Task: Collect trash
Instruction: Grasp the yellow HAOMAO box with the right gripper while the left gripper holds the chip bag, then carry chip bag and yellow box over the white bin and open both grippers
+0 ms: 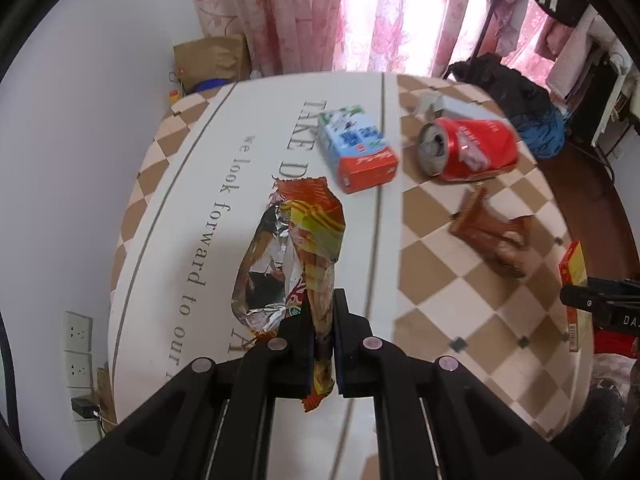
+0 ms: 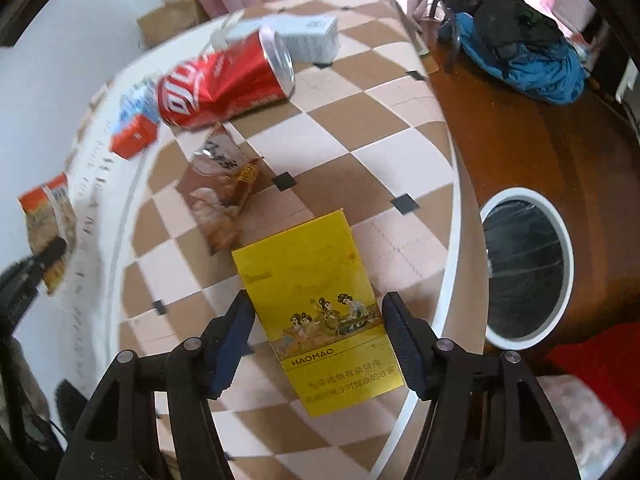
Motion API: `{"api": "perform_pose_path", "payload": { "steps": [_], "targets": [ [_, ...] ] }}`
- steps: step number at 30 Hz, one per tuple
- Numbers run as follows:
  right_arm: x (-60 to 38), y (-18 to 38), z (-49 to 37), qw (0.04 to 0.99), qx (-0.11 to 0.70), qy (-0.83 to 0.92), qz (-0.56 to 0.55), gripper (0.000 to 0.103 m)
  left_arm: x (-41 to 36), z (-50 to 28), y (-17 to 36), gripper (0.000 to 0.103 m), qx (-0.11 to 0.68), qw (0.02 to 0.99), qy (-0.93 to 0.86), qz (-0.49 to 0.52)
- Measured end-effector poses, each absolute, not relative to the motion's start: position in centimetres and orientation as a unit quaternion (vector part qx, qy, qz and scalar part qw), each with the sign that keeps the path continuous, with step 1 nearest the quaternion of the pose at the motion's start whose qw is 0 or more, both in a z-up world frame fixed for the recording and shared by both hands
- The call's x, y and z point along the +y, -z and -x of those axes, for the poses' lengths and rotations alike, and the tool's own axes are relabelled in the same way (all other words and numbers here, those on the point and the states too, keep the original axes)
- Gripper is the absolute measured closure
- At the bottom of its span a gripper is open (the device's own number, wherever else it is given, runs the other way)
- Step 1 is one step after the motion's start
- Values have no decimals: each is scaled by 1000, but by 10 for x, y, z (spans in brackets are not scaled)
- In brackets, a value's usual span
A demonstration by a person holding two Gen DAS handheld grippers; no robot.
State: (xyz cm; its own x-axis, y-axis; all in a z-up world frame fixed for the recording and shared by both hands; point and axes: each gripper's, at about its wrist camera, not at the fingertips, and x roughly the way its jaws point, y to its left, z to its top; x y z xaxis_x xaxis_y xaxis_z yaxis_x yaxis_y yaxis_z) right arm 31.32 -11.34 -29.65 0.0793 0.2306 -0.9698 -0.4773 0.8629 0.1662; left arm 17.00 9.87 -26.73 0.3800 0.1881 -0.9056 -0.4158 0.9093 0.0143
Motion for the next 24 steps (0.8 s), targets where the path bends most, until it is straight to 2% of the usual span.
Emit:
{"api": "perform_pose_path", "payload": {
  "steps": [12, 19, 24],
  "targets": [
    [-184, 233, -325, 761, 596, -255, -27, 36, 33, -193, 203, 99, 490, 855, -142, 90],
    [-260, 192, -359, 788, 568, -224, -82, 36, -39, -251, 165, 98, 470, 877, -80, 61],
    [-327, 181, -390, 804, 554, -185, -110, 36, -109, -310, 158, 98, 469, 882, -22, 47]
  ]
}}
